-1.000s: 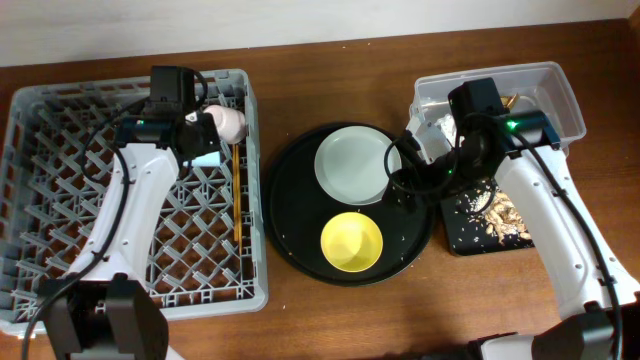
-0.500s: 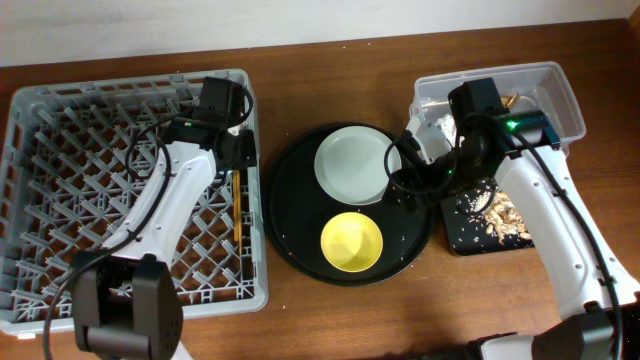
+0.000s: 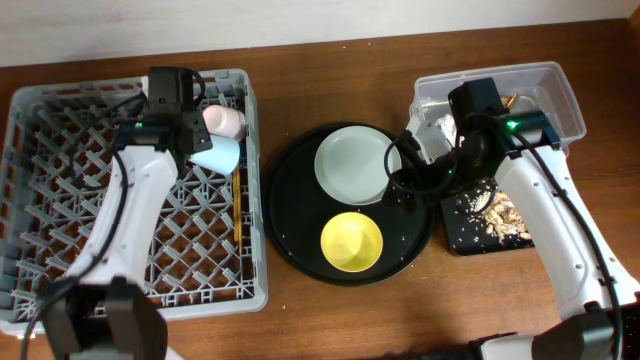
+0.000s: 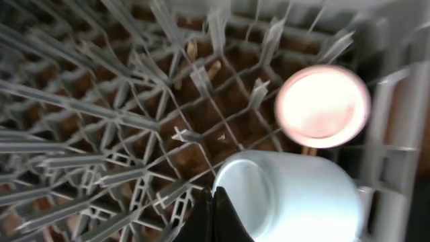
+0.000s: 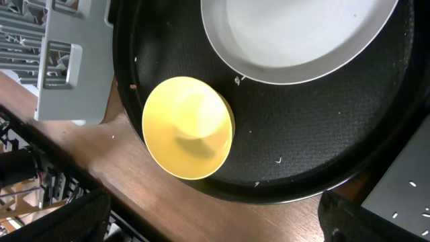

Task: Sort waste into correct bins and load items into the dishwasher rack
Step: 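Lower the blue cup upside down into the rack and open the left gripper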

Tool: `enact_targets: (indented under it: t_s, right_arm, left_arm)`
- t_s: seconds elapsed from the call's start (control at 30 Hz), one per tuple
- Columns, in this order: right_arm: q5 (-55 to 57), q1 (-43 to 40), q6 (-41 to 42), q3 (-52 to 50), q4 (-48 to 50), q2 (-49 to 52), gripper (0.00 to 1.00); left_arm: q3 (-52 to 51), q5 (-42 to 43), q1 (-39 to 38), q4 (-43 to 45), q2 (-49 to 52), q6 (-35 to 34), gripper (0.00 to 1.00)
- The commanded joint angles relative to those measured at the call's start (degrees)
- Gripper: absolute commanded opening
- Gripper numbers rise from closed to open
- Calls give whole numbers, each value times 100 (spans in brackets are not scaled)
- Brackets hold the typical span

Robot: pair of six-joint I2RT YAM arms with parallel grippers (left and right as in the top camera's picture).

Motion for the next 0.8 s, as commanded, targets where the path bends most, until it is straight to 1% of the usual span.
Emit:
enact_targets:
  t_s: [0.0,0.07,0.13,0.2,0.5,0.6,0.63,0.7,0.77]
  right_arm:
    - [70,-20,-17,-42,0,2,99]
    - [70,-20,-15,-42,0,2,99]
    - [70,-20,-15,-42,0,2,99]
    - [72,-20,-17,-42,0,2,99]
    - [72,-20,-17,-42,0,2,99]
    - [72,-20,-17,-42,0,2,99]
    - [72,-20,-17,-42,0,2,99]
    - [70,-22,-17,-42,0,2,99]
    - [70,-20,-17,-42,0,2,99]
  left_arm:
    - [9,671,74,118,186,-11,0]
    - [33,1248,74,164,166,160,0]
    - [31,1825,68,146,164,166,0]
    - [31,2194,68,111,170,166,0]
    - [37,2334,-133,101,170,214,0]
    - [190,2308,-179,76,98,256,0]
    - [269,2210,-179,52,37,256,0]
    - [623,1687,-179,-184,-258,249,0]
    - [750,1641,-179,-278,-433,249,0]
